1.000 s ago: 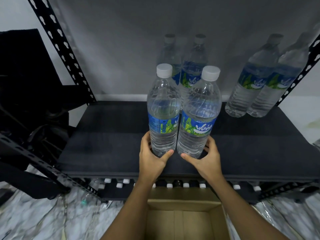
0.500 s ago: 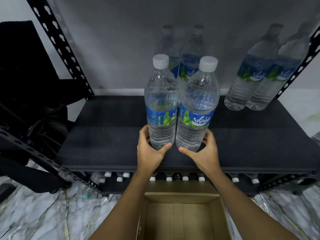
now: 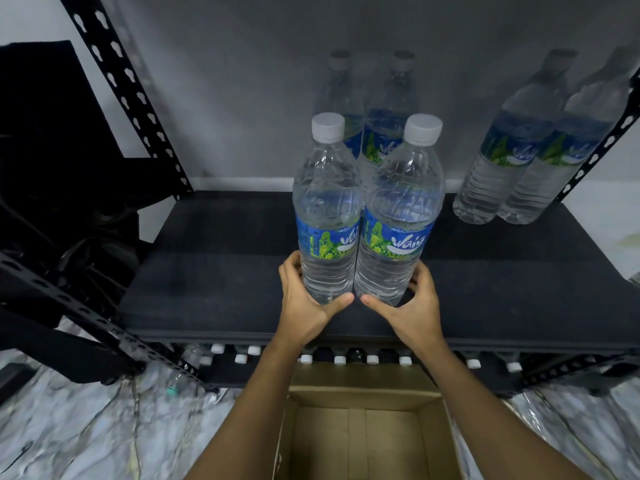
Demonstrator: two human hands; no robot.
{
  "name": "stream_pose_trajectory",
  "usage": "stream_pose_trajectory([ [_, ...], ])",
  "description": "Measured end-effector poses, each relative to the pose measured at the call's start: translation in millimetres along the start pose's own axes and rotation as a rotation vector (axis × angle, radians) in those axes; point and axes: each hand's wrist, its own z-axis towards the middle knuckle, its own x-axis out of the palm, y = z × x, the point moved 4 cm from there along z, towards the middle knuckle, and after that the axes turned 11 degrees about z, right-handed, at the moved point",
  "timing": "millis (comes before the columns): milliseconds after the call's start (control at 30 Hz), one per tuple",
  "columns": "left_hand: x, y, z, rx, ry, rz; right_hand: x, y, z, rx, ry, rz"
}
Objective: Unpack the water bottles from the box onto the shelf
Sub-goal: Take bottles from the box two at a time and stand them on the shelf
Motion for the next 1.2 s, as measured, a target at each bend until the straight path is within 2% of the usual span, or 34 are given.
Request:
stream_pose_trajectory([
  [167, 2, 4, 3, -0.024, -0.076, 0.016, 0, 0, 0, -0.004, 0.007, -0.005],
  [467, -6, 10, 5, -0.001, 0.068, -0.087, 1, -1, 0, 0.014, 0.004, 0.016],
  [633, 0, 8, 6, 0.009, -0.025, -0.038, 0, 0, 0, 0.015, 0.003, 0.015],
  [767, 0, 8, 5, -0.017, -0.036, -0.054, 0, 1, -1, 0.017, 0.004, 0.013],
  [1000, -7, 14, 6, -0.001, 0.087, -0.056, -1, 1, -1, 0.035, 0.000, 0.009],
  [1200, -7, 12, 5, 0.019, 0.107, -0.053, 0, 1, -2, 0.026, -0.002, 0.010],
])
